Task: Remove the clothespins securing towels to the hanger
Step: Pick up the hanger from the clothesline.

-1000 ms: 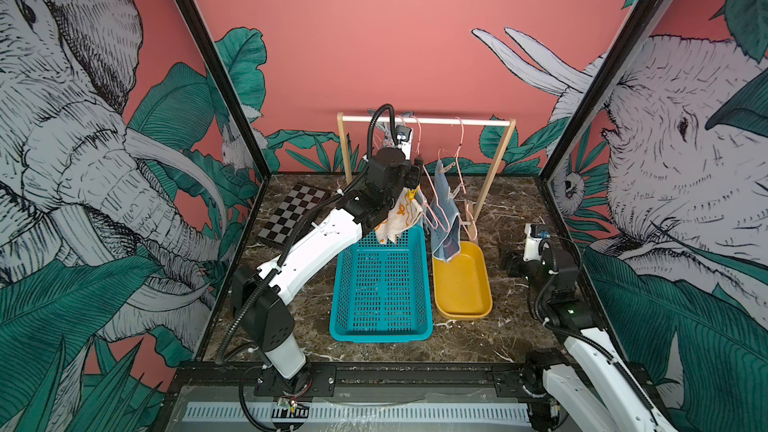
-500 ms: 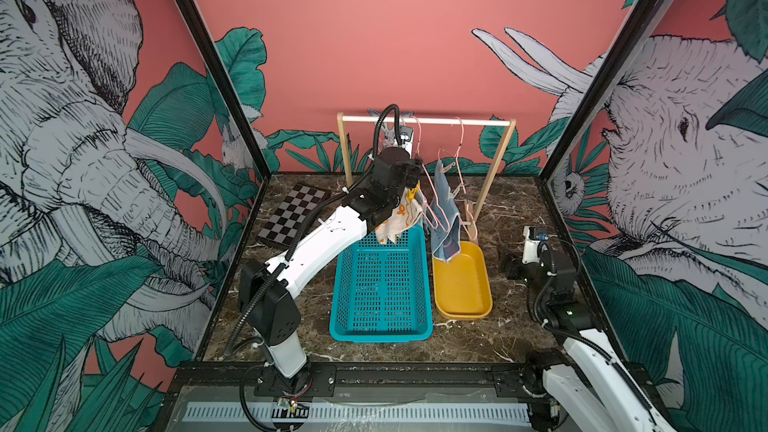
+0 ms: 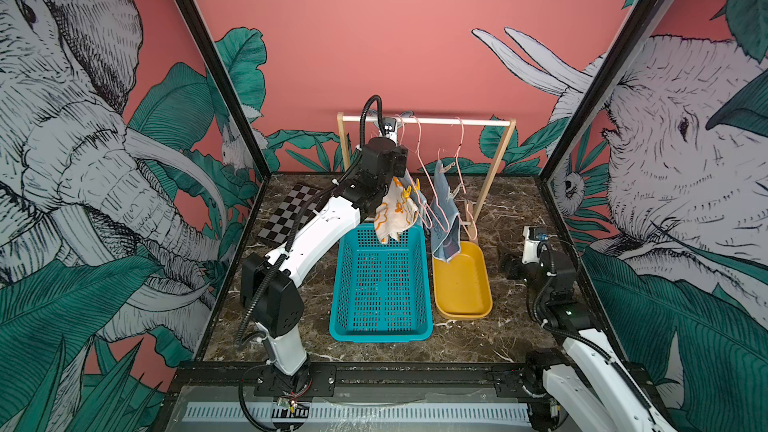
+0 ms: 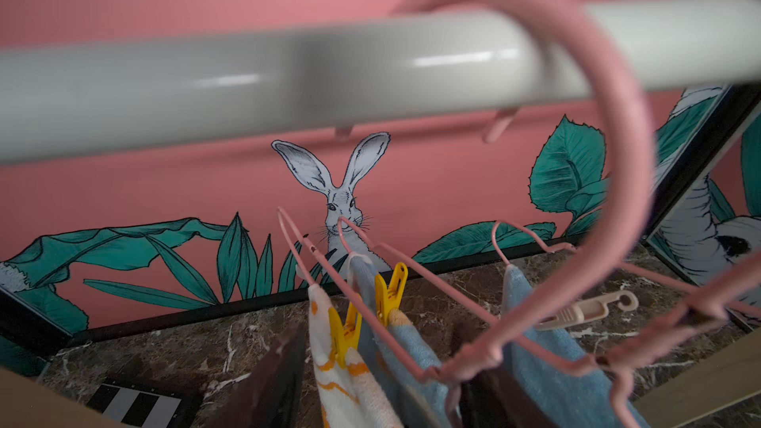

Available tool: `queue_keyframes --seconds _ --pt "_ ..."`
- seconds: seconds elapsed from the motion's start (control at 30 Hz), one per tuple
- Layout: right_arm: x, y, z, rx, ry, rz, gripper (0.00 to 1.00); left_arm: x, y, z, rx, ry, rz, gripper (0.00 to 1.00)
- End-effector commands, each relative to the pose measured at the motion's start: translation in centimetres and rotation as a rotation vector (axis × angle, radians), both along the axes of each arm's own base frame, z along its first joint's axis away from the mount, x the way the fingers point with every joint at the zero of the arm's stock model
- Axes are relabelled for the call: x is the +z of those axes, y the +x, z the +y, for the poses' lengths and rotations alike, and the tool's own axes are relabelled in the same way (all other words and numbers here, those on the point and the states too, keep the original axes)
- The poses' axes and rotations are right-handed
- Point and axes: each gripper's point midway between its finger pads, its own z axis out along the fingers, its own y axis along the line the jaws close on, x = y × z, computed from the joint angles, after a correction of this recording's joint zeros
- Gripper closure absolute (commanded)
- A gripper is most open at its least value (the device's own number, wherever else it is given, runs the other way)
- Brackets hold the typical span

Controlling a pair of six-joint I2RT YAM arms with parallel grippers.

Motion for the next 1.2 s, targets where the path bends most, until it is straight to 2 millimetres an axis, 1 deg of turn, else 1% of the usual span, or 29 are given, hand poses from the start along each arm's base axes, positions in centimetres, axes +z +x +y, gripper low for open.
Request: queue_keyframes --seconds 0.0,0.1,0.4,0.57,0.7,0.93,1.17 --pt "0.4 0.2 0.4 0.014 0.008 -0.025 0.2 1.6 -0.3 -0.7 -0.033 -0.044 -0.007 0.43" --pt "0.5 0.2 0.3 0.011 0.002 -0.026 0.2 1.5 -0.3 -0.9 -0.041 -0.051 -0.003 0.46" --pt "0.5 0.2 0.3 0.013 0.003 -0.026 0.2 0.9 0.1 -0.8 -0.045 -0.038 0.009 0.61" --pt "0.6 0.1 0.2 0.006 0.004 -0.033 0.21 1.0 0.1 -0.8 -0.05 -0.034 0.002 0.7" --pt "0.6 0.0 0.2 0.005 0.004 -0.029 0.21 0.9 0.2 -0.4 -0.039 -0.025 0.002 0.74" --pt "0.7 -0.2 0.5 0.019 0.029 -0.031 0.21 0.7 -0.6 -0.1 -0.051 -0.026 0.001 0.83" --pt "0.7 -0.5 0.5 0.02 0.033 -0.03 0.22 1.1 -1.3 0.4 -0.07 -0.027 -0.005 0.96"
